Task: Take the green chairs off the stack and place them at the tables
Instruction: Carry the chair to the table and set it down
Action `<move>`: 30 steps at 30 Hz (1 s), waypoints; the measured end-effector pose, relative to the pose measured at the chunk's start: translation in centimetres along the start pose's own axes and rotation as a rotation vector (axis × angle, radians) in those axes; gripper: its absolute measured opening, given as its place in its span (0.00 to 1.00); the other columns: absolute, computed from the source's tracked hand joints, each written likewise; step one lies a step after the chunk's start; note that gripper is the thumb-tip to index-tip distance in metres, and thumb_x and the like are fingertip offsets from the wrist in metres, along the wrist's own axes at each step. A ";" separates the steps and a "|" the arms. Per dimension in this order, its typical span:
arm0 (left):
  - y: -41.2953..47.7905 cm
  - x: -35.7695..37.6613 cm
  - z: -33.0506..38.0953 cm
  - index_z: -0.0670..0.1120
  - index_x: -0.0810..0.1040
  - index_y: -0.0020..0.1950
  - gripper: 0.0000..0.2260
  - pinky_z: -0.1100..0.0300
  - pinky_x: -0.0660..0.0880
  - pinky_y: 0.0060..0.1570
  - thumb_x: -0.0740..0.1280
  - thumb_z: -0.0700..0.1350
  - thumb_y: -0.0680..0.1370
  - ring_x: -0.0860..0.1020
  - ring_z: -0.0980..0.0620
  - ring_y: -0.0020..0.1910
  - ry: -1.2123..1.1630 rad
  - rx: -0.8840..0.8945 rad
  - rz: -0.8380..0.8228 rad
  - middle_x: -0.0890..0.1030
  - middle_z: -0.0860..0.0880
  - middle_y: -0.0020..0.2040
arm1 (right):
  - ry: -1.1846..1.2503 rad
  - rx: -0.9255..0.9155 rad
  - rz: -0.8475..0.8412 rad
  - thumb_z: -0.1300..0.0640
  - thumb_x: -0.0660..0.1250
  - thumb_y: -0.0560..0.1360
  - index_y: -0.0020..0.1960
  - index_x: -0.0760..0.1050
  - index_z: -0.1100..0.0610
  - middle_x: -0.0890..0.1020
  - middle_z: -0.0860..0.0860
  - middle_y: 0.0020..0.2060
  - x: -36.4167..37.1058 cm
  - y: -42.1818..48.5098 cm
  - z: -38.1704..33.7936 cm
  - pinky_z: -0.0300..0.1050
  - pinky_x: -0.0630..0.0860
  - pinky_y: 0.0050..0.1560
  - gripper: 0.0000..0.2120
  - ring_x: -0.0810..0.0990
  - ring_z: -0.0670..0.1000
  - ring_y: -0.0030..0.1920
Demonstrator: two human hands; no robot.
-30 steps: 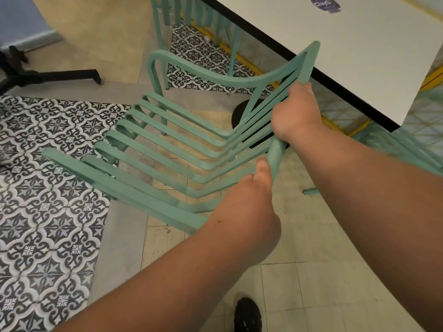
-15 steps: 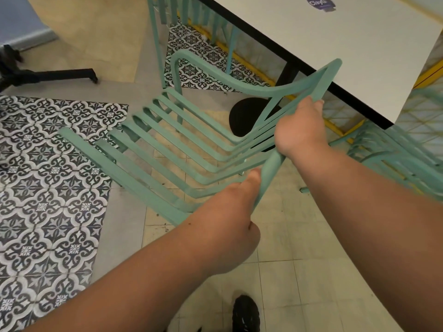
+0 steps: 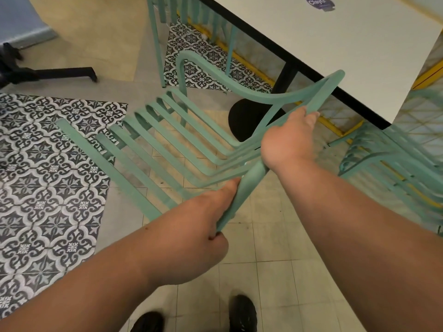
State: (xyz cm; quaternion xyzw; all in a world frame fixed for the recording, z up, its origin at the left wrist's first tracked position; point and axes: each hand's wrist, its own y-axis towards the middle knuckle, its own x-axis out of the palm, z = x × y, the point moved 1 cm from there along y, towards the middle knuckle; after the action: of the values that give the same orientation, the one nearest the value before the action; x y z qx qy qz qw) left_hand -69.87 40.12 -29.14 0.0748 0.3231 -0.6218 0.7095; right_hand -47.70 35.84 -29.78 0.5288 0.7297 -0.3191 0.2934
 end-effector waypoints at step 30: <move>4.2 0.8 -14.7 0.43 0.38 0.82 0.38 0.52 0.66 0.71 0.60 0.38 0.80 0.52 0.33 0.79 -0.397 -0.858 0.398 0.28 0.40 0.79 | -0.403 -1.168 -0.442 0.16 0.63 0.55 0.32 0.79 0.52 0.73 0.46 0.26 -2.6 -2.8 1.3 0.50 0.68 0.41 0.37 0.73 0.50 0.30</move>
State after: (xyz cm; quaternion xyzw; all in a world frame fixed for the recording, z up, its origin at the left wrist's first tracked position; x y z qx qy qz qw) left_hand -71.34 47.84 -42.28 -0.2828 0.3878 -0.2884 0.8286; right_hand -49.56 32.72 -28.18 0.0498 0.8051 -0.0159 0.5909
